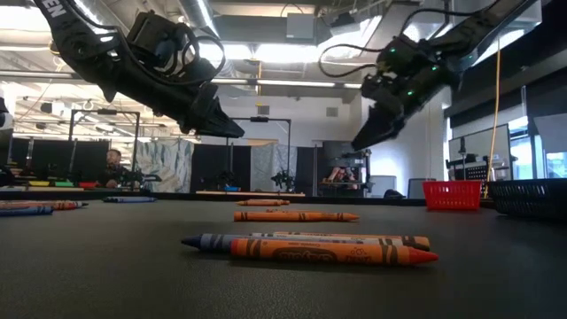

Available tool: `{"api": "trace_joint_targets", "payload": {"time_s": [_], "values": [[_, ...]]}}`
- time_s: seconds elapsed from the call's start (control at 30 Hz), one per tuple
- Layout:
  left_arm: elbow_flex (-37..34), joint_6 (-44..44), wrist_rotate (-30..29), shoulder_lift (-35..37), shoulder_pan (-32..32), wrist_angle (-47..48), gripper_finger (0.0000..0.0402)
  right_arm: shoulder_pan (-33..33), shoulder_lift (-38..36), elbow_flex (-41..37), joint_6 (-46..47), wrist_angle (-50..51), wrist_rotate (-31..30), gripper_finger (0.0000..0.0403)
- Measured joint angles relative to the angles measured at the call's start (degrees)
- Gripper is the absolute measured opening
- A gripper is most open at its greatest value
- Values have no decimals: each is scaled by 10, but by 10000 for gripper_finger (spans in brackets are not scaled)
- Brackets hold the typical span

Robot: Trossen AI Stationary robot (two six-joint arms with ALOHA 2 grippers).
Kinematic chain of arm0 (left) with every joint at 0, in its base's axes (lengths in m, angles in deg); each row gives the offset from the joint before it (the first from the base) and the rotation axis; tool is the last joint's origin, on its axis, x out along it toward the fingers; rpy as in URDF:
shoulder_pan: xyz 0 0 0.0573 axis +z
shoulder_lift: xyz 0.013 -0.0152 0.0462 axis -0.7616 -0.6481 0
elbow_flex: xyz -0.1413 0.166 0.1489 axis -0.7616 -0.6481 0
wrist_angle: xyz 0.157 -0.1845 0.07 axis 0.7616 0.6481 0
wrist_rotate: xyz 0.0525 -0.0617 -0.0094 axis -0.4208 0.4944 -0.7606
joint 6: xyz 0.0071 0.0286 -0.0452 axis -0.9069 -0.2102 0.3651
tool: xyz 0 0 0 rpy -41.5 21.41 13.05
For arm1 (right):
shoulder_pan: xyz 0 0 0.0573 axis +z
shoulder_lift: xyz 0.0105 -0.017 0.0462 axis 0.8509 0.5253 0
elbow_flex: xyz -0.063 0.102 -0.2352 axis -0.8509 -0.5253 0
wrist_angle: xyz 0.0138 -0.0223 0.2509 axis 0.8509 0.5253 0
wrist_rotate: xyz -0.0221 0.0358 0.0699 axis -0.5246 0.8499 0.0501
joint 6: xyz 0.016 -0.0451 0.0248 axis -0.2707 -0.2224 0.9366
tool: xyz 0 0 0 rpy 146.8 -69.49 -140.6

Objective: Sort crayons
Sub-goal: Put the orange crayon into the red bin

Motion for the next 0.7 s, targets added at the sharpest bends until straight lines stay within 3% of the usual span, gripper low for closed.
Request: {"api": "trace_joint_targets", "payload": {"time_s": [0.23,0.33,0.47,0.7], "values": [[25,-3,18,-27,7,37,103,56,69,0,-18,-114,0,138],[65,-11,59,-56,22,95,103,75,90,0,-18,-164,-1,138],[132,-27,61,-106,50,180,103,96,106,0,-20,-201,-9,138],[228,-51,102,-193,101,302,103,115,106,0,-30,-203,-55,138]]}}
